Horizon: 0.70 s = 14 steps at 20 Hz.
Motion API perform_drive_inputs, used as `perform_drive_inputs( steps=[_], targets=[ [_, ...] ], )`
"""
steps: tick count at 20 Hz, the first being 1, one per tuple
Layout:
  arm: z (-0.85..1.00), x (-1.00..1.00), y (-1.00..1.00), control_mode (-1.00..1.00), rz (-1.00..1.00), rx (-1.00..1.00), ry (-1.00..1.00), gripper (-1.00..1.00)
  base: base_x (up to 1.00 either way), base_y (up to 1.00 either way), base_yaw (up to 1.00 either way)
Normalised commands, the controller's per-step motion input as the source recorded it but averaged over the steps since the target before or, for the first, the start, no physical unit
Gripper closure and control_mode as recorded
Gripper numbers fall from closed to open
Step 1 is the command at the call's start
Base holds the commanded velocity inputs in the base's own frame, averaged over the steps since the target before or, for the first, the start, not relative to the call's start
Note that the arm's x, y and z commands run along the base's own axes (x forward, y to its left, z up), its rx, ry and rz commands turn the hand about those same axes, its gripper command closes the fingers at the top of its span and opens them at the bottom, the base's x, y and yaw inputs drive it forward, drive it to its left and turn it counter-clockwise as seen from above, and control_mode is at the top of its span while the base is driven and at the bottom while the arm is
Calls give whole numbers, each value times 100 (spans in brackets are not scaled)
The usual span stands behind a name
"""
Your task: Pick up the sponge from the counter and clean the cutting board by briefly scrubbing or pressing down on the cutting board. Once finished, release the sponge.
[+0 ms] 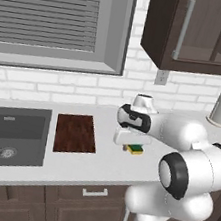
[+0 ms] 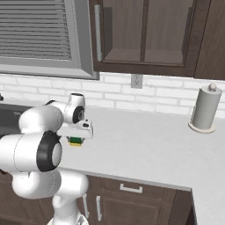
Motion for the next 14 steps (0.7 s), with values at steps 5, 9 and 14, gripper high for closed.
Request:
perform_drive_inputs(
  steps=[5, 9, 14],
  targets=[
    [-31, 1, -25, -100, -3, 0, -15, 100, 0, 0, 0],
    [-15, 41, -30, -100, -6, 0, -12, 100, 0, 0, 0],
    [0, 78, -8, -100, -5, 0, 0, 100, 0, 0, 0]
  ],
)
